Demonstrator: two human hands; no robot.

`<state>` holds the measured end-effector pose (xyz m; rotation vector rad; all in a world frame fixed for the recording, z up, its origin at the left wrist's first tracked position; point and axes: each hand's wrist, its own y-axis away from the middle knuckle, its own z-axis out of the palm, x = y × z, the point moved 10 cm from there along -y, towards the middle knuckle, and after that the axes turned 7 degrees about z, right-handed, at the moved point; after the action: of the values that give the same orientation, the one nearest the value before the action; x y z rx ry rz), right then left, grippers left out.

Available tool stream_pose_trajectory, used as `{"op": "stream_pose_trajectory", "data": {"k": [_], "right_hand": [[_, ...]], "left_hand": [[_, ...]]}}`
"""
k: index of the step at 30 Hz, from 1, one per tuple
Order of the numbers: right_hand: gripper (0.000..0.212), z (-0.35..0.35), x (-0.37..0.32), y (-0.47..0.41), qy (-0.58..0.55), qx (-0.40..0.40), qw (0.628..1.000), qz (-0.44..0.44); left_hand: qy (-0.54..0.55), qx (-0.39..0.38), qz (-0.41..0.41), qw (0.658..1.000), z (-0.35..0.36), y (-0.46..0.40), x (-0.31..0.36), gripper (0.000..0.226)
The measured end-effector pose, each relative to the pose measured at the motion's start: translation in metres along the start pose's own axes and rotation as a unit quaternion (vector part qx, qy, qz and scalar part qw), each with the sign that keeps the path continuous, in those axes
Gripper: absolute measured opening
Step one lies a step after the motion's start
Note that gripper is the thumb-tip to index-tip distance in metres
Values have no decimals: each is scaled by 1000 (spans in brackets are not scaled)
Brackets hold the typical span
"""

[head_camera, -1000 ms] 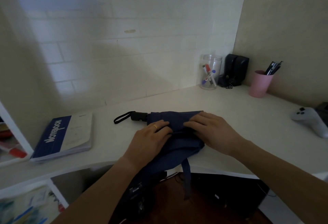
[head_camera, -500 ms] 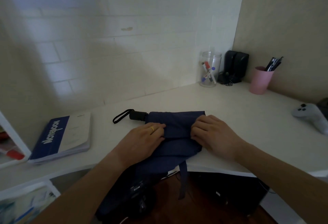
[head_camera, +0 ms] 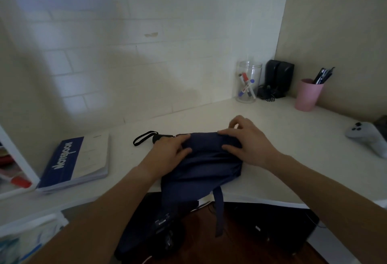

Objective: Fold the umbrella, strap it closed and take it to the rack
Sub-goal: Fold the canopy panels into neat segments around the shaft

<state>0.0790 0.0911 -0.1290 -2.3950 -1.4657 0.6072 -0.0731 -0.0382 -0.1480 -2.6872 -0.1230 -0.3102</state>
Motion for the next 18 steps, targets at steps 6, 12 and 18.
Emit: {"op": "stream_pose_trajectory", "data": {"k": [6,12,18], "right_hand": [[51,23,22,1,-63,-118,990,35],[66,37,16,-30,-176,-271,938,125],[44,35,10,-37,-125,-289,947,63]], "left_hand": [[-186,5,72,980,9,9,3,61],[-216,61,172,959,-2,10,26,55],[-185,21,321,929,11,18,53,33]]}}
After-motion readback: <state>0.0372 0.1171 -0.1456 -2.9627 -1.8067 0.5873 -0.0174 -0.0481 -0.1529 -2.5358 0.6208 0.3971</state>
